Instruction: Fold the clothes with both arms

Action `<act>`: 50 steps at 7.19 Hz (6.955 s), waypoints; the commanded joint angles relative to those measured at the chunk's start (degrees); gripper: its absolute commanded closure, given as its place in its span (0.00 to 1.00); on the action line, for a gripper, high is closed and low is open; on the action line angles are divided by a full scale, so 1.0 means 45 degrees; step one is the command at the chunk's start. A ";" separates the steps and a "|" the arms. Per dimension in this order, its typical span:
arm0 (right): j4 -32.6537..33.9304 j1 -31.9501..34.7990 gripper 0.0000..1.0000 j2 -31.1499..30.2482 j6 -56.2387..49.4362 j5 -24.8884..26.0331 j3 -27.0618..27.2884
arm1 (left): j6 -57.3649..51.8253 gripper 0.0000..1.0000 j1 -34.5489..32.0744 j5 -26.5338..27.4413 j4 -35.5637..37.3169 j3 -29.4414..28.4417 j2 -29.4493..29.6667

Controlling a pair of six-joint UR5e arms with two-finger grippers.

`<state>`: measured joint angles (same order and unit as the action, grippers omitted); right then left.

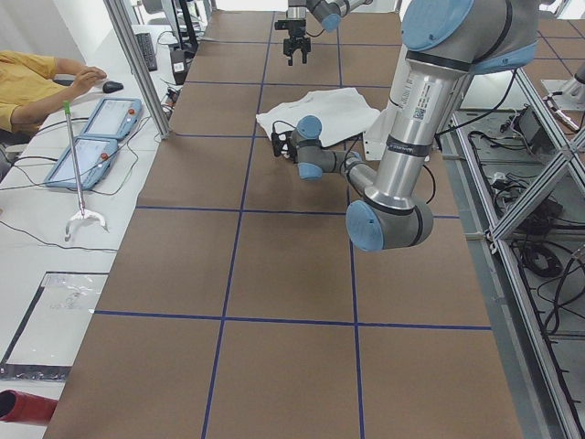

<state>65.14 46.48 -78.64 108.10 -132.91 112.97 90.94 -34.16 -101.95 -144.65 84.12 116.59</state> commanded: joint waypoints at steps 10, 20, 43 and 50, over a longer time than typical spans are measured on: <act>0.3258 -0.7241 0.00 0.2299 0.4784 1.0313 -0.0689 | -0.1126 0.40 -0.3054 -0.1271 -0.0181 -0.4592 0.3369; 0.4549 -0.7848 0.10 0.2652 0.5822 1.0355 -0.1023 | -0.1067 0.35 -0.2976 -0.1271 -0.0181 -0.4124 0.3115; 0.4803 -0.7947 1.00 0.1851 0.5921 0.9966 0.0440 | 0.3692 0.35 0.3808 0.2491 0.1518 0.5427 -0.4104; 0.4803 -0.7810 1.00 0.1617 0.5920 0.9652 0.0753 | 0.4538 0.42 0.5402 0.3221 0.2436 0.5233 -0.3546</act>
<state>86.75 11.28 -71.28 134.74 -89.47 115.89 111.34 -10.11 -87.42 -133.73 107.90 100.12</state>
